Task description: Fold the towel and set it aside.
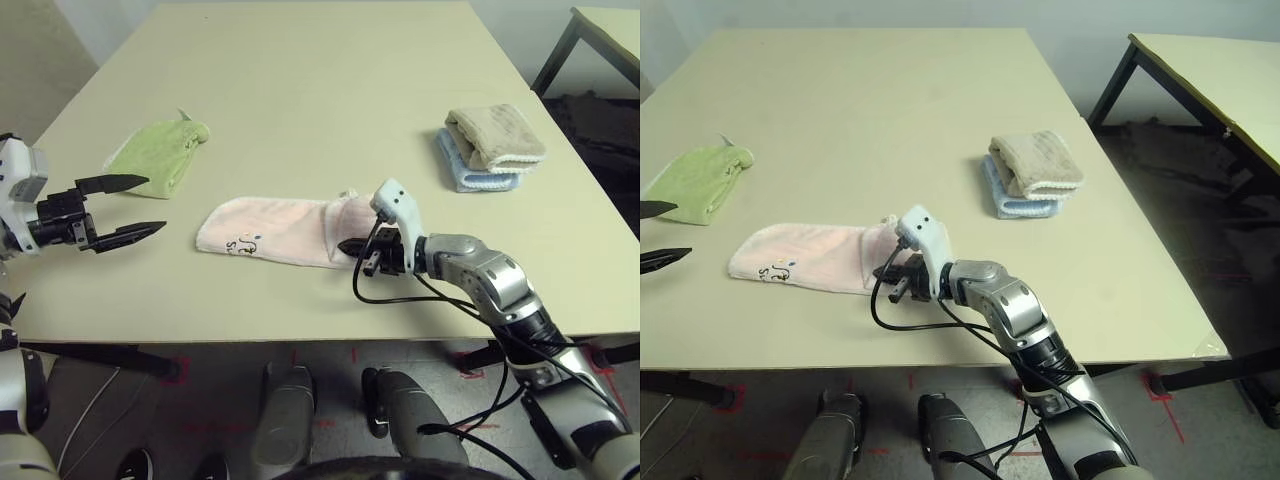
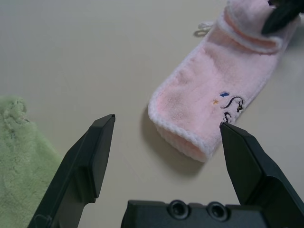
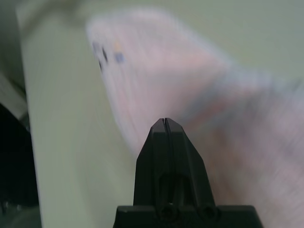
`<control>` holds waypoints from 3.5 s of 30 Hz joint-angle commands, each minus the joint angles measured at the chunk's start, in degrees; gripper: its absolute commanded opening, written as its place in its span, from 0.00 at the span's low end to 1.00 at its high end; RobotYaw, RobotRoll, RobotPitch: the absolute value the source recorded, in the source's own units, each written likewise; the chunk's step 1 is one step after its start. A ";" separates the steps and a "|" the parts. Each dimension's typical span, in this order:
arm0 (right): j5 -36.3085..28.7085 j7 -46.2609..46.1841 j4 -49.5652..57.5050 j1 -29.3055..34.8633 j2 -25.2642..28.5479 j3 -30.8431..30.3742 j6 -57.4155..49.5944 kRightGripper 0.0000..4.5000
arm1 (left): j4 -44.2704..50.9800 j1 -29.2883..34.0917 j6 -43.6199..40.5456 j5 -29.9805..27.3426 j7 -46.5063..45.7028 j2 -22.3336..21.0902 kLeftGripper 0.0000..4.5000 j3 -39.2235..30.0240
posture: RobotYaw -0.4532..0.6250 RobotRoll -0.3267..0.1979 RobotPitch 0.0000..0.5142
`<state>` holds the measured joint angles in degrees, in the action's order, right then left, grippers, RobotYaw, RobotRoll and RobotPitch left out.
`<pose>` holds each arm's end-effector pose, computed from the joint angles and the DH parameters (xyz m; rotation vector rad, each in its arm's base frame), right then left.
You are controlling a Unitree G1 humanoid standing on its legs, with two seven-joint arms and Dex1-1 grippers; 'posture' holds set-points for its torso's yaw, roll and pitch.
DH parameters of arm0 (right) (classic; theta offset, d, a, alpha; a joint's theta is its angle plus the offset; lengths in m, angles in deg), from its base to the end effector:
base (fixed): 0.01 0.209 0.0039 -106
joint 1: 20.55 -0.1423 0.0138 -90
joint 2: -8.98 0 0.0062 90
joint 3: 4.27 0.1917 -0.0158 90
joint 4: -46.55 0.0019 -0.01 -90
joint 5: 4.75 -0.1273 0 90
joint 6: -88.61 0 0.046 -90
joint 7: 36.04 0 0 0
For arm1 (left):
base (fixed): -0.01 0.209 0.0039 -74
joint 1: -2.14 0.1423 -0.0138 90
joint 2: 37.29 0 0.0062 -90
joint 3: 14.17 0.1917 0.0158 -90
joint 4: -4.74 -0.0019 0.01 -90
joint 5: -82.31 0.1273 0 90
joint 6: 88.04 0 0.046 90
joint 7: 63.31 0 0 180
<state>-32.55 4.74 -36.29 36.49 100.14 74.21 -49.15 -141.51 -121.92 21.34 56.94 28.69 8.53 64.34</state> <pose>0.2709 -0.1262 0.1446 0.0328 0.2634 1.1591 0.2213 0.4190 0.1987 0.4757 0.0678 -0.8902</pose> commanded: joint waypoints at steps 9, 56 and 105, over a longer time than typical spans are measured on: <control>-5.73 -0.57 5.41 -1.93 4.48 5.79 -7.00 0.00 | -2.03 -1.66 0.43 1.68 0.49 0.31 1.00 -0.26 | 0.50 0.62 0.34; 13.06 1.84 -20.68 -2.08 4.40 1.86 13.00 0.00 | -2.65 -2.29 0.95 2.09 0.49 0.03 1.00 -0.23 | 0.51 0.62 0.34; 0.00 46.67 -10.21 12.07 20.52 11.87 45.12 0.99 | -9.72 -18.50 -81.67 12.27 -6.93 7.95 1.00 9.58 | 0.42 0.62 0.32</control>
<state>-31.77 52.09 -48.85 48.24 120.42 86.67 -3.01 -150.08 -140.33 -59.88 68.29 22.80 16.34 73.40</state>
